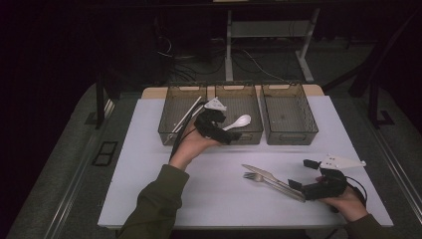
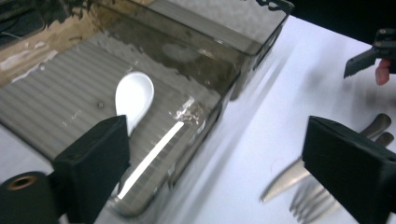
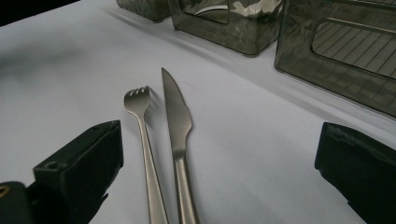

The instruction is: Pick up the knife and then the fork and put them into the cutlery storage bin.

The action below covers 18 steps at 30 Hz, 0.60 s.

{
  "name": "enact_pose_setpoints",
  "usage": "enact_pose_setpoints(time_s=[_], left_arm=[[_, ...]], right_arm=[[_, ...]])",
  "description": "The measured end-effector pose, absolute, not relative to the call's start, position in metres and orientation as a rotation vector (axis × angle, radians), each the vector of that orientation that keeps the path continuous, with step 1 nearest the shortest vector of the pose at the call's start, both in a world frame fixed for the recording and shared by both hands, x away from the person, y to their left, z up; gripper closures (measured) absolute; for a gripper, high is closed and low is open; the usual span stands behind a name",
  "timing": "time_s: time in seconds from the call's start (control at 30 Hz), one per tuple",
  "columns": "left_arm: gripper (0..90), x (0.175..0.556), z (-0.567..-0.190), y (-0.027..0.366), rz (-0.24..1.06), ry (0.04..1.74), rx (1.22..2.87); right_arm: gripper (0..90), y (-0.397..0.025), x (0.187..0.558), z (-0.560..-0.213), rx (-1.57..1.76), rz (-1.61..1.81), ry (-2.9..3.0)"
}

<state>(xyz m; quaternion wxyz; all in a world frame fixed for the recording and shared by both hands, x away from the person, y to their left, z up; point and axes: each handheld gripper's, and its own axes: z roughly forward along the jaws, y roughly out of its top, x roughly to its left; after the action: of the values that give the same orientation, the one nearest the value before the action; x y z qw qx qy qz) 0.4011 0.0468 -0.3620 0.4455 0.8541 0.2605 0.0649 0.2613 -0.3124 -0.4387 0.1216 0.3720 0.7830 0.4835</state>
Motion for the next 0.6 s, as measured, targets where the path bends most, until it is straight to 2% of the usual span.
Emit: enact_pose_setpoints(time_s=[0.1, 0.6], left_arm=[[0.0, 0.392, -0.365, 0.055, 0.172, 0.648, 2.098], [0.0, 0.337, -0.377, 0.104, 0.212, 0.636, 2.022]], right_arm=[[0.9, -0.312, 0.261, -0.438, 1.084, 1.411, 2.288], [1.0, -0.314, 0.260, -0.438, 1.085, 1.411, 2.282]])
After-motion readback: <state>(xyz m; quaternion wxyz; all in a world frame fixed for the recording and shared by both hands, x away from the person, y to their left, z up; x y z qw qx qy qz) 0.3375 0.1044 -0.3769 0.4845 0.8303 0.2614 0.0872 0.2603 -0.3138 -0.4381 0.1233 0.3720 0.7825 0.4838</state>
